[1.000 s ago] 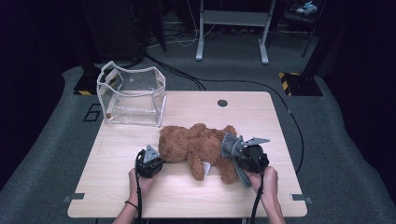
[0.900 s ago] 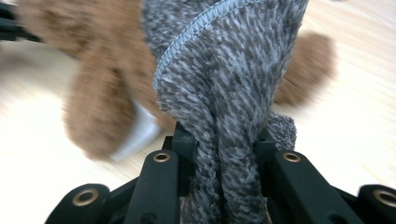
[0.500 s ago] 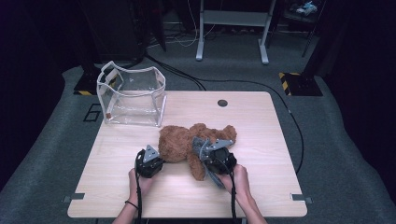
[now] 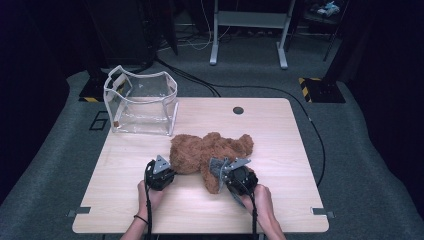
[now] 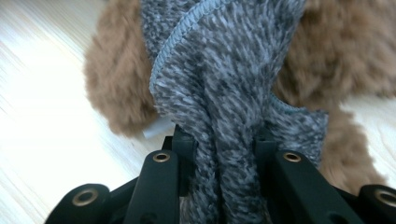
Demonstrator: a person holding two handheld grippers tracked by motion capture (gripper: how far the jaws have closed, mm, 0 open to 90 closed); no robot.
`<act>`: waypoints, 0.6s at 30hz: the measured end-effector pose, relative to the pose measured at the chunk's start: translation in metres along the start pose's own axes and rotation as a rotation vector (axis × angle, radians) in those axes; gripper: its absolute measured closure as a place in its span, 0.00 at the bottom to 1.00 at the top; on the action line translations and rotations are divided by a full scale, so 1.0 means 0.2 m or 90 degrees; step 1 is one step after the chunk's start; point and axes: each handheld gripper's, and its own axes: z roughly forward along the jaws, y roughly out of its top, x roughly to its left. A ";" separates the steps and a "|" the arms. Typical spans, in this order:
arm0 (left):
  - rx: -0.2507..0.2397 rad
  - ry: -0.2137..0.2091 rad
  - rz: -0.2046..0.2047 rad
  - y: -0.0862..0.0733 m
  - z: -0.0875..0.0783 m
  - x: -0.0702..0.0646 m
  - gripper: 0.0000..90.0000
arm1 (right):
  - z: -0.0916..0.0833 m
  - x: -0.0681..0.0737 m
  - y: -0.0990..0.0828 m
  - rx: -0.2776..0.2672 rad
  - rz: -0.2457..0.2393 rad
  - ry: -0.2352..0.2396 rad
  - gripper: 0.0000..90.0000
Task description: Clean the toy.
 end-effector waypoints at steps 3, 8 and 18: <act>0.003 -0.003 -0.002 0.00 0.00 0.00 0.99 | -0.01 -0.01 -0.04 0.013 0.010 -0.023 0.80; 0.002 -0.003 -0.002 0.00 0.00 0.00 0.99 | -0.05 -0.05 -0.10 0.023 0.019 -0.040 0.80; 0.002 -0.004 0.002 0.00 0.00 0.00 0.99 | -0.18 -0.10 -0.16 -0.022 0.062 -0.057 0.80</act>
